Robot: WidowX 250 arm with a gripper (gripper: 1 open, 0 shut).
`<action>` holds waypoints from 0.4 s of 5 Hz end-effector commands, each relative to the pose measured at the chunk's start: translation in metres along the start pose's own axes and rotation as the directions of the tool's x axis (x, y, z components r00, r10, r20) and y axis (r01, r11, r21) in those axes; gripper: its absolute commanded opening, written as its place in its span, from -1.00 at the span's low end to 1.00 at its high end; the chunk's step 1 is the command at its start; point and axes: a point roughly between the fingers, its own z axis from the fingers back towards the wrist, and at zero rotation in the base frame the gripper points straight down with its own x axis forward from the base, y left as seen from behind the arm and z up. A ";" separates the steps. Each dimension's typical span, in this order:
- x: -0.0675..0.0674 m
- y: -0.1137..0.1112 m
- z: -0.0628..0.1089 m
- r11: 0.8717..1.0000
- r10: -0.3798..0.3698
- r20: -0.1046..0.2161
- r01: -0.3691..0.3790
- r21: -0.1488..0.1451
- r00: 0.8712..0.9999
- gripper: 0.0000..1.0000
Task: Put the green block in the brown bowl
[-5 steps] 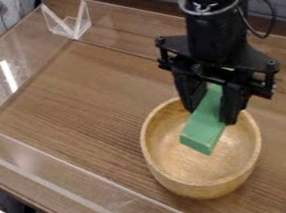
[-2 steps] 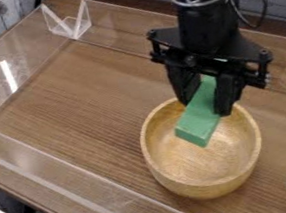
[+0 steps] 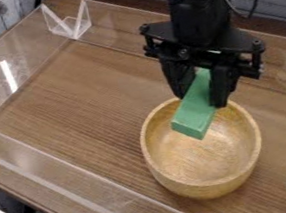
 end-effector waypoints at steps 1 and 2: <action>0.004 -0.003 0.008 1.000 0.000 0.058 0.001 -0.012 0.998 -1.00; 0.002 -0.007 0.001 1.000 -0.005 0.056 0.006 -0.011 0.998 -1.00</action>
